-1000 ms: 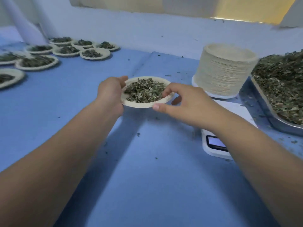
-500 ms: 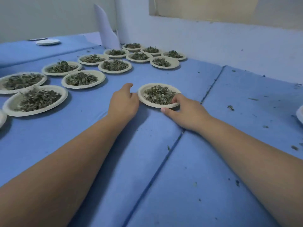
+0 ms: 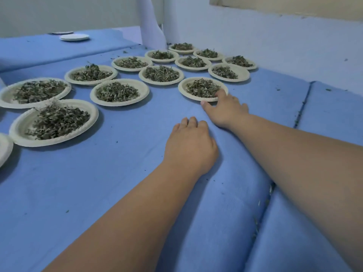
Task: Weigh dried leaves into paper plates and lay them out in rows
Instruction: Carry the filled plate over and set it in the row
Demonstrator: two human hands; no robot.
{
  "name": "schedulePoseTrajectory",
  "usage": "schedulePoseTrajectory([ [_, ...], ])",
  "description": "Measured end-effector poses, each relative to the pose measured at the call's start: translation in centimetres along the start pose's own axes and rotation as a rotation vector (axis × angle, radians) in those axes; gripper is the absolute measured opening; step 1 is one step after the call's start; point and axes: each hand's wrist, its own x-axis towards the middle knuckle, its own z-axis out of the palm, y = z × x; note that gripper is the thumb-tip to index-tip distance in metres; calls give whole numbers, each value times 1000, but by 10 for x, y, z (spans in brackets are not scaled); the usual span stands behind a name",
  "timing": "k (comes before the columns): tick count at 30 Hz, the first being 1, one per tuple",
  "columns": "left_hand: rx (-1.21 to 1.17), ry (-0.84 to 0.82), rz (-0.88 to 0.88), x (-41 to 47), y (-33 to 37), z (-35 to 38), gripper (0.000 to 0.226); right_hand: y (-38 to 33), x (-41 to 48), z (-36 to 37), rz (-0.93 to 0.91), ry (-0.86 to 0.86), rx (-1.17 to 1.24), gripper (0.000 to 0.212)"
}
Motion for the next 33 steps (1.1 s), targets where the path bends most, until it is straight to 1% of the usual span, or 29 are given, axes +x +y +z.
schedulePoseTrajectory([
  [3,12,-32,8,1,1,1,35,-1,9,0,-2,7,-8,91],
  [6,4,-60,11,1,1,-2,36,-2,3,-3,-15,47,48,85],
  [8,-13,-73,6,-1,2,-5,36,-1,-12,-8,-56,63,76,82],
  [9,-38,-73,4,-2,3,-7,40,0,-23,-11,-90,72,81,80],
  [11,-134,-45,18,-5,8,-14,61,1,-49,-23,-162,96,160,72],
  [12,-184,-10,43,-7,15,-19,69,4,-65,-31,-196,98,227,67],
  [14,-264,55,135,-15,36,-28,77,16,-102,-51,-276,110,317,61],
  [16,-342,47,255,-27,66,-35,79,40,-140,-71,-337,145,316,56],
  [17,-375,29,304,-36,83,-35,80,55,-159,-81,-339,161,305,55],
  [21,-407,-17,425,-59,144,-27,79,122,-230,-117,-240,180,321,54],
  [24,-401,-21,495,-65,194,-27,73,167,-276,-139,-237,247,305,50],
  [29,-391,-8,589,-81,280,-24,71,249,-344,-169,-156,370,288,49],
  [31,-382,41,643,-85,313,-26,67,289,-371,-178,-109,418,256,49],
  [33,-337,141,725,-84,342,-31,56,332,-397,-187,-17,427,204,48],
])
